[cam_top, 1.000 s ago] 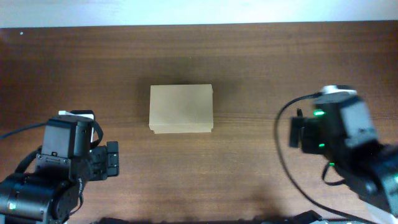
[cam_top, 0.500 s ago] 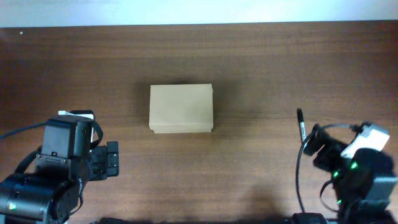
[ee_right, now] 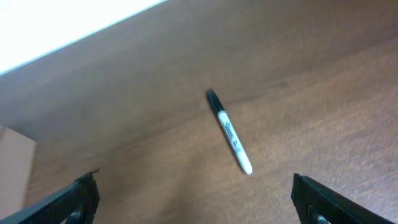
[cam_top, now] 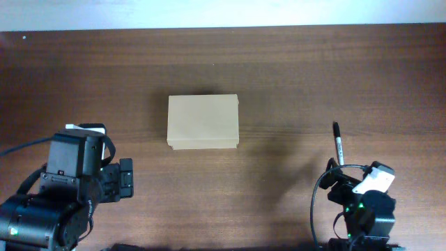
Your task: Pack container
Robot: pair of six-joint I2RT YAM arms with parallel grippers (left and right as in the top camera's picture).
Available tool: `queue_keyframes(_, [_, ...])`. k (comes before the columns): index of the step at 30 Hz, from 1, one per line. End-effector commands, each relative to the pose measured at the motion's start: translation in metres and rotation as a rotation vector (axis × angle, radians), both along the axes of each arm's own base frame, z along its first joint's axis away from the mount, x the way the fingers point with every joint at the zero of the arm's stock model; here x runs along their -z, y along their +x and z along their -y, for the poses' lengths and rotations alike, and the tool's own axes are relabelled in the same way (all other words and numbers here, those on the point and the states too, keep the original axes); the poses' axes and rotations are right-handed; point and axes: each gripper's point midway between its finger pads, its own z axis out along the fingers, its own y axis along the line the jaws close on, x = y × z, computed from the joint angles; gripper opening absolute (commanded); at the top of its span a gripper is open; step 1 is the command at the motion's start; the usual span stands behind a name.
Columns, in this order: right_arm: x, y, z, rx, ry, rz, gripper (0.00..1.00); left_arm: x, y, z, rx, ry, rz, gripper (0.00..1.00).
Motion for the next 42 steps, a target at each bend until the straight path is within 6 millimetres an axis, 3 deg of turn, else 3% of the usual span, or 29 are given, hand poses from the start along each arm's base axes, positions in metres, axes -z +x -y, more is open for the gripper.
queue_keyframes(1, [0.02,0.0,0.001,0.01,0.016,-0.014,0.99,-0.001,-0.001,-0.003,-0.016,0.004,0.01,1.0])
queue_keyframes(7, [0.046,-0.001,0.002,0.014,0.018,-0.061,0.99,-0.001,-0.001,-0.003,-0.016,0.004,0.01,1.0])
queue_keyframes(42, [0.044,0.0,0.002,0.014,0.017,-0.053,0.99,-0.003,-0.004,0.001,0.011,0.001,0.024,1.0])
